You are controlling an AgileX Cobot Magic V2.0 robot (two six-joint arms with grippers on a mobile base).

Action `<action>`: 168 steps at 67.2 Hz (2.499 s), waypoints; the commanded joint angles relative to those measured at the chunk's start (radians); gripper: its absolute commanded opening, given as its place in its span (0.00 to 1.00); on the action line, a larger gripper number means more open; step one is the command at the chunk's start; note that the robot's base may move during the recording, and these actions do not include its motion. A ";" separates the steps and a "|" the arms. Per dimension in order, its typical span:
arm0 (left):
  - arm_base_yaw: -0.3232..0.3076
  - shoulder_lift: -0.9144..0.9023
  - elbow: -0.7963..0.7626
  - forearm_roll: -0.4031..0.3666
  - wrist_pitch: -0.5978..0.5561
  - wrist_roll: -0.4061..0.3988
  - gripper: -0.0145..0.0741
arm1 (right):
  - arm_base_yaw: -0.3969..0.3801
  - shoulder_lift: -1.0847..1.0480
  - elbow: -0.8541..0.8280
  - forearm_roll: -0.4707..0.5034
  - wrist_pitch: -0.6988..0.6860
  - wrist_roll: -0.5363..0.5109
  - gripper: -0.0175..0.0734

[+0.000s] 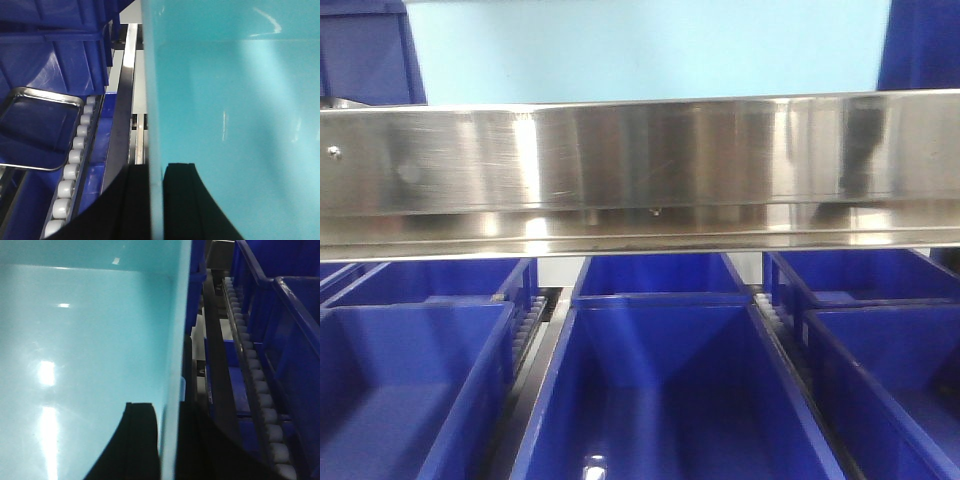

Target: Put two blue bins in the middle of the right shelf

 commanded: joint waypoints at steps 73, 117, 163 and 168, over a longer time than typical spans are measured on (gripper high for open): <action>-0.005 -0.005 -0.010 0.022 -0.040 0.003 0.04 | 0.005 -0.009 -0.012 -0.014 -0.056 -0.015 0.01; -0.005 -0.005 -0.010 0.017 -0.052 0.003 0.04 | 0.005 -0.009 -0.012 -0.014 -0.056 -0.015 0.01; 0.011 -0.005 0.297 0.089 -0.386 -0.209 0.04 | 0.004 -0.009 0.289 -0.268 -0.336 0.279 0.01; 0.013 -0.005 0.330 0.089 -0.403 -0.211 0.04 | 0.002 -0.009 0.317 -0.279 -0.363 0.302 0.01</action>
